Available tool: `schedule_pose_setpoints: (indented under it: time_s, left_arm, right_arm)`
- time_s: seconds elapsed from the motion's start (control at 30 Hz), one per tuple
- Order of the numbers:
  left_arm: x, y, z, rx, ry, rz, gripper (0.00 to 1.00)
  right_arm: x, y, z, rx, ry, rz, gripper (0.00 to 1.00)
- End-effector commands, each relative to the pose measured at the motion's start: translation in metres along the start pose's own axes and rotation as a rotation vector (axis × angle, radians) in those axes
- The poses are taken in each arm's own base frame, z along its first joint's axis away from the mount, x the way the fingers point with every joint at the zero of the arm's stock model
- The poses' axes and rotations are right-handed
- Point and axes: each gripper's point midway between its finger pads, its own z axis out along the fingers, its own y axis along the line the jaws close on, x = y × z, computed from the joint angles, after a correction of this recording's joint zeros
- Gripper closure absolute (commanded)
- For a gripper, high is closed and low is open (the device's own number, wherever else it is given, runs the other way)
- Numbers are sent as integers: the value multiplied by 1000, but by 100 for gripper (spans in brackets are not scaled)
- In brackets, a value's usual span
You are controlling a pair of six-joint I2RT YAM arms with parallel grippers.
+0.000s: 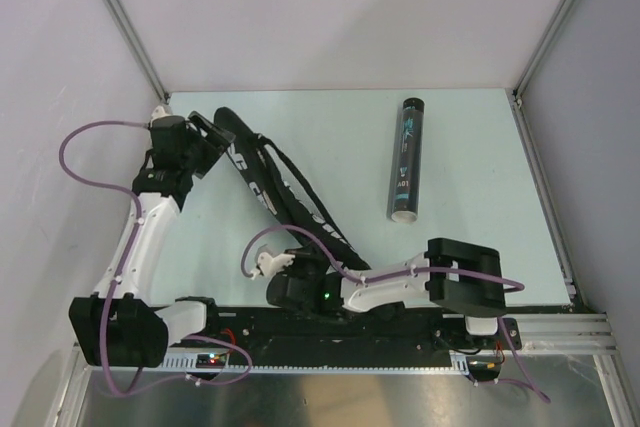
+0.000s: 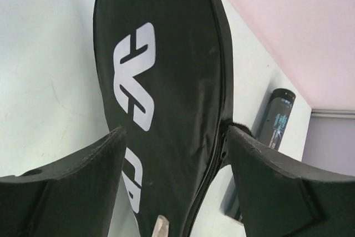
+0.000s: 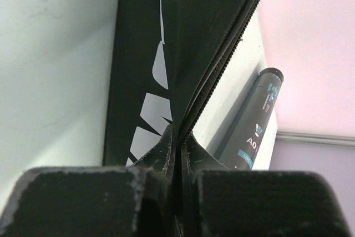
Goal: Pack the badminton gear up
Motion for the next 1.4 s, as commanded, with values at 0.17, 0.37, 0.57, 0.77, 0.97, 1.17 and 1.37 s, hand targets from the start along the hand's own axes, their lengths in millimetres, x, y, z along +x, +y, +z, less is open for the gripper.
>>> schedule_pose_setpoints:
  time_s: [0.17, 0.37, 0.57, 0.77, 0.97, 1.17, 1.37]
  left_arm:
    - [14, 4, -7, 51, 62, 56, 23]
    - [28, 22, -4, 33, 108, 62, 27]
    - [37, 27, 1, 30, 149, 56, 35]
    - [38, 25, 2, 33, 159, 51, 58]
    - [43, 24, -1, 46, 174, 22, 61]
    - [45, 25, -2, 46, 177, 22, 58]
    - [47, 22, -1, 68, 199, 60, 49]
  right_arm:
    - [-3, 17, -19, 2, -10, 69, 100]
    - [-8, 13, -30, -43, -33, 192, 100]
    - [-10, 4, -30, -47, -45, 270, 85]
    - [-17, -7, -33, -70, -68, 339, 54]
    - [-18, -18, -20, -110, -72, 425, 40]
    - [-19, -14, -6, -177, -65, 470, 35]
    - [-18, -11, 7, -250, -51, 549, 43]
